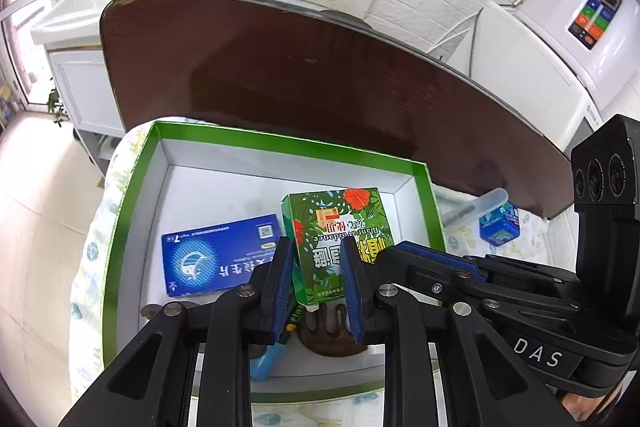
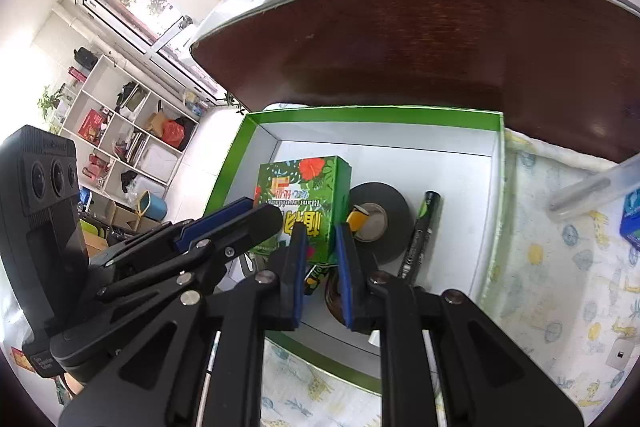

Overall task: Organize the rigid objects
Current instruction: 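Carry the green snack box with both tools into the green box and release, then move both tools to the blue mint box on the cloth, then close both tools on the sides of the blue mint box, then carry the blue mint box with both tools into the green box and release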

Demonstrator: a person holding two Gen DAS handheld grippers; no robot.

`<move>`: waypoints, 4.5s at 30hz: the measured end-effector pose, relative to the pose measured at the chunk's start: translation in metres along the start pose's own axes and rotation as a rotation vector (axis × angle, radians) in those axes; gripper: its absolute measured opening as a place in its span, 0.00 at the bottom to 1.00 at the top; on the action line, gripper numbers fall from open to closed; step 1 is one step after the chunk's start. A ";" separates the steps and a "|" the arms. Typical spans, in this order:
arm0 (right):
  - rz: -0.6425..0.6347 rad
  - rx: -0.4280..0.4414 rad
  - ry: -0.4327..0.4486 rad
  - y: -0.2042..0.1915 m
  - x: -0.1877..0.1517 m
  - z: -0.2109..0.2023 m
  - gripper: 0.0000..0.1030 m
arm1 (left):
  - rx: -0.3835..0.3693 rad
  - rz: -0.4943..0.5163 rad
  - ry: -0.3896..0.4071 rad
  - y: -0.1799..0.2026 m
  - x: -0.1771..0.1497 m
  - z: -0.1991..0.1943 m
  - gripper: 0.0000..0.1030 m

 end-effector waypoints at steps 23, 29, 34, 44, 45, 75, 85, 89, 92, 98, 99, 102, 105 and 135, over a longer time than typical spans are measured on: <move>-0.016 0.002 -0.093 -0.010 -0.018 0.030 0.15 | 0.015 -0.071 -0.026 -0.028 -0.010 0.008 0.23; 0.008 -0.006 -0.044 0.011 -0.017 0.003 0.15 | -0.005 -0.009 -0.032 0.008 -0.010 0.009 0.23; 0.056 -0.026 0.014 0.045 -0.019 -0.029 0.15 | -0.028 0.062 -0.051 0.051 -0.013 0.017 0.23; 0.208 -0.072 0.127 0.142 -0.032 -0.099 0.15 | -0.091 0.190 -0.126 0.155 -0.026 0.054 0.23; 0.225 -0.076 0.136 0.153 -0.035 -0.106 0.15 | -0.100 0.204 -0.135 0.168 -0.027 0.060 0.23; 0.546 -0.006 0.200 0.311 -0.032 -0.123 0.25 | -0.193 0.328 -0.250 0.294 -0.014 0.172 0.23; 0.567 0.042 0.185 0.308 -0.034 -0.120 0.25 | -0.254 0.363 -0.287 0.294 -0.019 0.168 0.23; 0.556 0.006 0.202 0.305 -0.036 -0.127 0.24 | -0.263 0.411 -0.264 0.301 -0.026 0.156 0.23; 0.554 0.022 0.217 0.300 -0.039 -0.133 0.24 | -0.256 0.440 -0.243 0.301 -0.027 0.148 0.23; 0.539 0.029 0.230 0.285 -0.041 -0.141 0.24 | -0.260 0.467 -0.211 0.298 -0.030 0.129 0.23; 0.533 0.031 0.234 0.280 -0.041 -0.143 0.24 | -0.263 0.473 -0.205 0.297 -0.030 0.125 0.23; 0.510 0.036 0.244 0.266 -0.039 -0.150 0.24 | -0.270 0.477 -0.173 0.291 -0.025 0.109 0.23; 0.476 0.045 0.251 0.245 -0.035 -0.155 0.25 | -0.277 0.465 -0.138 0.279 -0.018 0.091 0.23; 0.214 0.137 0.039 0.037 0.009 -0.021 0.25 | -0.201 0.178 -0.014 0.040 0.033 0.017 0.23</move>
Point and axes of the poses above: each gripper's, at about its wrist camera, not at the fingertips, and z roughly the way its jaws point, y to its right, x to its top, the point moved 8 cm from there along z, roughly the way its jaws point, and after that the axes turned 1 degree about -y, right-handed, at the moved point
